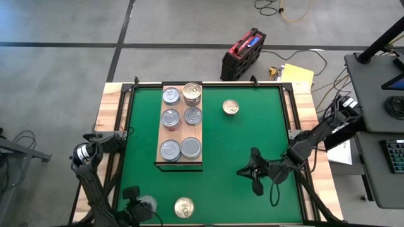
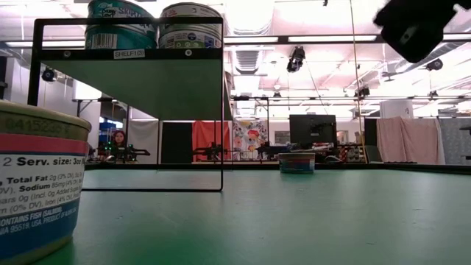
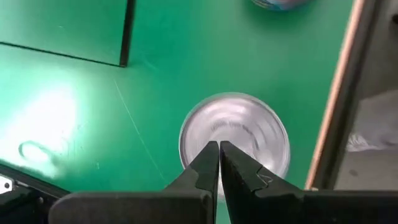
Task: Stack canned seafood by type on shelf
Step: Put the blue tuna can on the shelf
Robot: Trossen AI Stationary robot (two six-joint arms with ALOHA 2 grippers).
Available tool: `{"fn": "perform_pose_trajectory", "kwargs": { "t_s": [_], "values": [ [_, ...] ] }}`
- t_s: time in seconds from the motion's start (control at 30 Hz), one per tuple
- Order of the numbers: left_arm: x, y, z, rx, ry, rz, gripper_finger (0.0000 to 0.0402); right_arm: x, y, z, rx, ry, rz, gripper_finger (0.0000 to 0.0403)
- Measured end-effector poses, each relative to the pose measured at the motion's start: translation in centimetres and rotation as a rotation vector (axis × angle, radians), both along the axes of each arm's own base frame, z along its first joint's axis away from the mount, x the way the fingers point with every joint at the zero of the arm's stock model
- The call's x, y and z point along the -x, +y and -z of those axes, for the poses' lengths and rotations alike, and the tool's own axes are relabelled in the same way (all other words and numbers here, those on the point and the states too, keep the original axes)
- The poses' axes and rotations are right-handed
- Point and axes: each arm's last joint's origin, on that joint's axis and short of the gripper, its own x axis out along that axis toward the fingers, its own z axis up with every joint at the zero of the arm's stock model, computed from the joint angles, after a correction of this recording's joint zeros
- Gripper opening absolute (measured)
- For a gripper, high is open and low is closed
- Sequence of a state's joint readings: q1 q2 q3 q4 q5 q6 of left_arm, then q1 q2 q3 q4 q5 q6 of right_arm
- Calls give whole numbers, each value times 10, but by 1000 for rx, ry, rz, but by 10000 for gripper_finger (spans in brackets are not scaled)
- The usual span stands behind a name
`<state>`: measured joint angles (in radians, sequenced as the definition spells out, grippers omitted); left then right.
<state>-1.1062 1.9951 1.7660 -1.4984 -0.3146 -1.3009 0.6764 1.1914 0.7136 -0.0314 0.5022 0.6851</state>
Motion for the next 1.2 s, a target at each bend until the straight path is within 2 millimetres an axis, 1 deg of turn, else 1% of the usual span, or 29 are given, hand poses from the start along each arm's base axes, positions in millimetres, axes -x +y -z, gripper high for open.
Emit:
{"fn": "perform_pose_trajectory", "kwargs": {
  "t_s": [0.1, 0.17, 0.3, 0.43, 0.53, 0.67, 0.8, 0.9, 1.0, 1.1, 1.2],
  "values": [
    [9, 1, -9, 30, -5, 14, 0, -6, 7, -1, -60, -59, -7, 13],
    [14, 0, -11, 47, -3, 22, 0, -12, 13, 0, -96, -95, -16, 13],
    [22, -9, -12, 97, -26, 77, 0, -24, 30, 3, -100, -89, -45, 13],
    [24, -21, -6, 139, -124, 178, 0, -40, 47, -3, -85, -71, -58, 13],
    [20, -27, 0, 165, -192, 228, 0, -52, 61, -8, -48, -25, -65, 13],
    [18, -33, 11, 235, -187, 270, 0, -69, 81, -20, -2, 29, -76, 13],
    [23, -37, 17, 294, -145, 265, 0, -84, 100, -28, 25, 69, -82, 13],
    [26, -35, 19, 282, -116, 229, 0, -92, 112, -32, 21, 82, -82, 13],
    [31, -27, 21, 226, -48, 178, 0, -99, 121, -33, -10, 82, -69, 13],
    [36, -18, 27, 155, 33, 147, 0, -106, 129, -30, -40, 87, -51, 13],
    [39, -11, 31, 93, 72, 149, 0, -114, 135, -25, -61, 95, -34, 13]
  ]
}}
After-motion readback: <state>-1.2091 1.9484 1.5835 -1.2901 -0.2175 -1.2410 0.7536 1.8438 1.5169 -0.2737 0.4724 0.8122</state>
